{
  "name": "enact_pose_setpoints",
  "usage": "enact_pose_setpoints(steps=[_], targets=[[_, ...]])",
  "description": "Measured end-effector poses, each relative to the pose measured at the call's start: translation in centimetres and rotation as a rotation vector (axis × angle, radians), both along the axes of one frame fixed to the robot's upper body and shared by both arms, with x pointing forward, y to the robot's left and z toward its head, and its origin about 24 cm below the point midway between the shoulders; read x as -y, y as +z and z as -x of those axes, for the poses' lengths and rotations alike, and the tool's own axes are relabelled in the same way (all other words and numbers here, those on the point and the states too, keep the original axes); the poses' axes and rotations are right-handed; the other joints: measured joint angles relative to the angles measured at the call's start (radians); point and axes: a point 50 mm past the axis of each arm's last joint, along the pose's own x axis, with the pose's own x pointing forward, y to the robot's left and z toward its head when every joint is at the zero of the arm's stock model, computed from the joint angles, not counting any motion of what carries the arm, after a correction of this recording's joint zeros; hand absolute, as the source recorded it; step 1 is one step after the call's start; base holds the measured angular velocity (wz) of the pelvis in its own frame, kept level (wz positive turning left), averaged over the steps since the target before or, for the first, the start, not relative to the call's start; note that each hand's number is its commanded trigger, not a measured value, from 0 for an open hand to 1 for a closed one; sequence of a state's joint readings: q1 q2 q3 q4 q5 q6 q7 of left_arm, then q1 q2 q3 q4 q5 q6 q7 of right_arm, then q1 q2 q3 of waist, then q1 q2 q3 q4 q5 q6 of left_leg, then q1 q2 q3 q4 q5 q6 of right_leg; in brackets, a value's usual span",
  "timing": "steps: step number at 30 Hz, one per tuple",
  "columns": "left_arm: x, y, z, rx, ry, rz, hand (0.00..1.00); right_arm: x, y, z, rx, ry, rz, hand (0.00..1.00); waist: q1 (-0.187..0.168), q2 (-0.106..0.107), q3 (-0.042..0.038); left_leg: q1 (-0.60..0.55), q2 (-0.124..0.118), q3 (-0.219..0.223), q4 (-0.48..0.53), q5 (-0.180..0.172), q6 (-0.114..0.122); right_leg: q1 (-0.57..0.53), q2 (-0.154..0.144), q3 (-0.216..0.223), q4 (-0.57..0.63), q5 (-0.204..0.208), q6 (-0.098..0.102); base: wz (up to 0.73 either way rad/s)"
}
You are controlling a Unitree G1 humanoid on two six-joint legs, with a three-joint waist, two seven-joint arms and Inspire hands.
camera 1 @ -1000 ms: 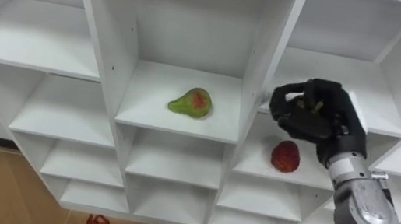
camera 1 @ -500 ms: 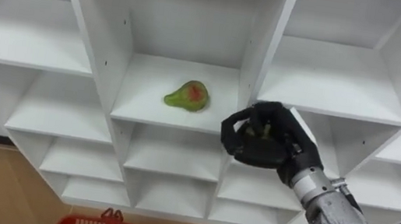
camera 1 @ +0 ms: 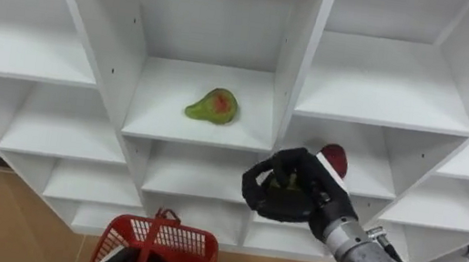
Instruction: Collect fruits from the closet
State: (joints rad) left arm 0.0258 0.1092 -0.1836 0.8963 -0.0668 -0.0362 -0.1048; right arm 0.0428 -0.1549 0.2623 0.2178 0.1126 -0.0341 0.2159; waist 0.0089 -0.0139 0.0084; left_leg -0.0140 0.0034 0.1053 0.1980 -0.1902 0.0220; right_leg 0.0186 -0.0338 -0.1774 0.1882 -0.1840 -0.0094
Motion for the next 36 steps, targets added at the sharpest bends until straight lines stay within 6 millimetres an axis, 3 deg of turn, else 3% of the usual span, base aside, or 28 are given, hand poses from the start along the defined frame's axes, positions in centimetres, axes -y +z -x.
enact_pose_setpoints(steps=[12, 19, 28, 36], targets=[[1.7, 0.5, -1.2, 0.033, -0.115, 0.043, 1.00, -0.4, -3.5, 0.8, -0.129, 0.037, 0.106, 1.00, 0.024, 0.021, 0.0057, -0.100, 0.004, 0.004, 0.028, 0.002, 0.003, -0.094, 0.000, -0.001, 0.016, 0.012, -0.002, 0.00], [2.8, 1.7, -2.9, 0.099, -0.190, 0.102, 1.00, -0.6, -5.2, 1.4, -0.198, 0.073, 0.149, 1.00, 0.025, 0.028, 0.0081, -0.119, 0.006, 0.005, 0.032, 0.002, 0.003, -0.111, 0.000, -0.002, 0.017, 0.012, -0.002, 0.01], [3.5, 3.2, -4.4, 0.204, -0.247, 0.149, 1.00, -0.6, -5.2, 0.8, -0.189, 0.075, 0.166, 1.00, 0.026, 0.024, 0.0086, -0.121, 0.007, 0.006, 0.032, 0.002, 0.003, -0.116, 0.000, 0.000, 0.018, 0.012, -0.002, 0.00], [3.6, 3.4, -4.4, 0.203, -0.294, 0.163, 1.00, -1.2, -5.2, 0.8, -0.190, 0.076, 0.146, 1.00, 0.026, 0.017, 0.0120, -0.121, 0.007, 0.007, 0.032, 0.003, 0.003, -0.117, 0.000, 0.000, 0.018, 0.012, -0.002, 0.00]])
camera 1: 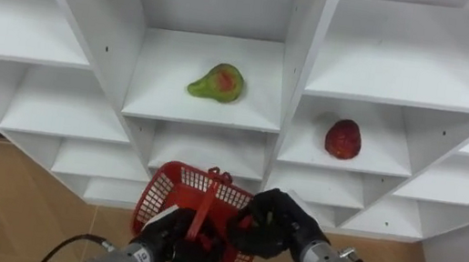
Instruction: Collect fruits from the closet
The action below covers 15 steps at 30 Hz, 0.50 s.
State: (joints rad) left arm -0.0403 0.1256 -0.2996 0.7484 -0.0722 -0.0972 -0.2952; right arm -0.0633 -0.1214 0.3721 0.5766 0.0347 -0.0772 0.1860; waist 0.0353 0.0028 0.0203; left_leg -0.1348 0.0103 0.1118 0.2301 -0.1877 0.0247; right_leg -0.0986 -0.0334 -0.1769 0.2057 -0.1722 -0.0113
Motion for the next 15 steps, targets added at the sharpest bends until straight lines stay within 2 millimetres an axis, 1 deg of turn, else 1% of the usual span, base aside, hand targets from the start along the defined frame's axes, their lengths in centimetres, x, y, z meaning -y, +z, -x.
enact_pose_setpoints(steps=[4, 11, 15], targets=[[-0.09, 0.02, -0.03, 0.001, -0.001, -0.003, 1.00, -0.13, 0.04, -0.07, 0.004, -0.006, -0.001, 1.00, -0.001, 0.001, -0.0002, 0.000, 0.000, 0.001, 0.001, 0.000, 0.000, -0.001, 0.000, 0.000, 0.002, 0.000, 0.000, 0.00], [0.34, 0.23, -0.15, 0.013, -0.027, -0.002, 1.00, -0.02, 0.13, -0.52, 0.016, -0.037, 0.012, 1.00, -0.002, 0.003, -0.0002, -0.001, 0.001, 0.002, 0.001, 0.000, 0.000, -0.003, 0.000, 0.001, 0.004, 0.000, 0.000, 0.00], [0.85, 0.50, -0.40, 0.028, -0.046, 0.006, 1.00, 0.04, 0.22, -0.72, 0.025, -0.054, 0.018, 1.00, -0.001, 0.014, 0.0002, -0.001, 0.000, 0.004, 0.001, 0.000, 0.000, -0.004, 0.000, 0.008, 0.004, 0.000, 0.000, -0.02]])
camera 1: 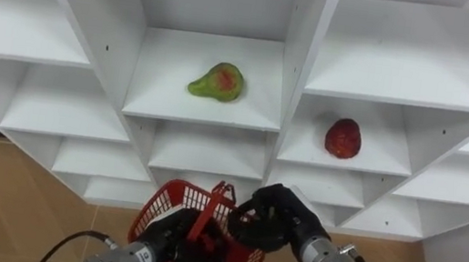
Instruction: Collect fruits from the closet
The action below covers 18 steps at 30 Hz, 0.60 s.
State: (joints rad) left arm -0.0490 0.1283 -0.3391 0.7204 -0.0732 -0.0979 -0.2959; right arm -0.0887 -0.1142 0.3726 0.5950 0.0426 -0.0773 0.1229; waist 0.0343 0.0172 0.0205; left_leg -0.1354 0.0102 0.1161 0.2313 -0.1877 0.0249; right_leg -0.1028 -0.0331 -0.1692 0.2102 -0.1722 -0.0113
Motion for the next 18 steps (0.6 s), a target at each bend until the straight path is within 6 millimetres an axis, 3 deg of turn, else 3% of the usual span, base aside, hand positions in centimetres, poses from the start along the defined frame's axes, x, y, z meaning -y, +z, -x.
enact_pose_setpoints(steps=[11, 18], targets=[[0.53, 0.53, -0.39, 0.030, -0.004, 0.014, 1.00, 0.28, -0.01, -0.39, -0.012, -0.104, -0.057, 1.00, -0.001, 0.002, 0.0000, 0.007, -0.001, 0.013, 0.000, 0.000, 0.000, 0.000, 0.000, 0.011, 0.006, 0.000, 0.000, -0.02], [0.81, 0.46, -0.28, 0.029, -0.012, 0.011, 1.00, 0.11, 0.06, -0.48, -0.018, -0.123, -0.086, 1.00, -0.001, 0.014, 0.0075, 0.007, 0.000, 0.015, -0.002, 0.000, 0.000, -0.002, 0.003, 0.015, 0.010, 0.000, -0.001, -0.01]])
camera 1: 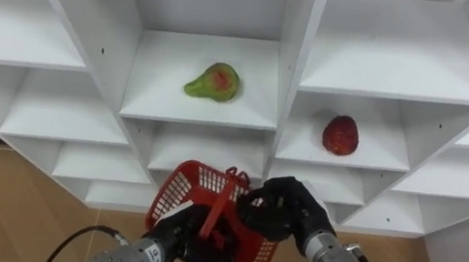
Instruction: Collect fruits from the closet
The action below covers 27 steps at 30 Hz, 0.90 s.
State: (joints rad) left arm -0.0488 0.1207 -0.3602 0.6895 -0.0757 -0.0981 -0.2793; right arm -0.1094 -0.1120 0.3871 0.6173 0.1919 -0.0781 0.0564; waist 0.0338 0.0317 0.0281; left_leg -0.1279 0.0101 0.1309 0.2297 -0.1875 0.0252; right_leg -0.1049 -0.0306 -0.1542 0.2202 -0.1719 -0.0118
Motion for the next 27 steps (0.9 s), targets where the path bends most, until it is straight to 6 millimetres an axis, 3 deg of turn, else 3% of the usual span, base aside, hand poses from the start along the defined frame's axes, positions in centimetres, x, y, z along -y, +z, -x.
enact_pose_setpoints(steps=[3, 24, 25, 26, 27], targets=[[0.27, 0.01, -0.03, 0.003, 0.011, 0.003, 1.00, -0.10, -0.02, 0.04, -0.001, 0.006, -0.001, 1.00, 0.000, 0.007, 0.0036, -0.002, 0.004, -0.001, -0.001, 0.000, 0.000, -0.002, 0.000, 0.000, 0.000, 0.000, 0.000, 0.00], [0.55, 0.05, -0.06, 0.004, 0.011, 0.011, 1.00, -0.80, 0.52, -0.59, 0.007, 0.030, -0.050, 0.97, -0.002, 0.005, 0.0002, -0.017, -0.001, -0.014, 0.011, 0.001, 0.001, -0.011, -0.003, -0.009, 0.003, 0.001, -0.002, 0.01], [0.57, 0.05, -0.06, 0.004, 0.011, 0.012, 1.00, -0.82, 0.52, -0.59, 0.007, 0.033, -0.052, 0.86, -0.002, 0.005, -0.0003, -0.017, -0.001, -0.014, 0.011, 0.002, 0.001, -0.011, -0.003, -0.009, 0.003, 0.001, -0.002, 0.00], [0.57, 0.05, -0.06, 0.004, 0.011, 0.012, 1.00, -0.83, 0.52, -0.59, 0.007, 0.034, -0.052, 0.40, -0.002, 0.005, -0.0005, -0.017, -0.001, -0.014, 0.011, 0.002, 0.001, -0.011, -0.003, -0.009, 0.004, 0.002, -0.002, 0.00], [0.59, 0.05, -0.06, 0.004, 0.011, 0.012, 1.00, -0.83, 0.52, -0.58, 0.007, 0.034, -0.052, 0.02, -0.002, 0.005, -0.0007, -0.017, -0.001, -0.014, 0.011, 0.003, 0.001, -0.011, -0.003, -0.009, 0.004, 0.002, -0.002, 0.00]])
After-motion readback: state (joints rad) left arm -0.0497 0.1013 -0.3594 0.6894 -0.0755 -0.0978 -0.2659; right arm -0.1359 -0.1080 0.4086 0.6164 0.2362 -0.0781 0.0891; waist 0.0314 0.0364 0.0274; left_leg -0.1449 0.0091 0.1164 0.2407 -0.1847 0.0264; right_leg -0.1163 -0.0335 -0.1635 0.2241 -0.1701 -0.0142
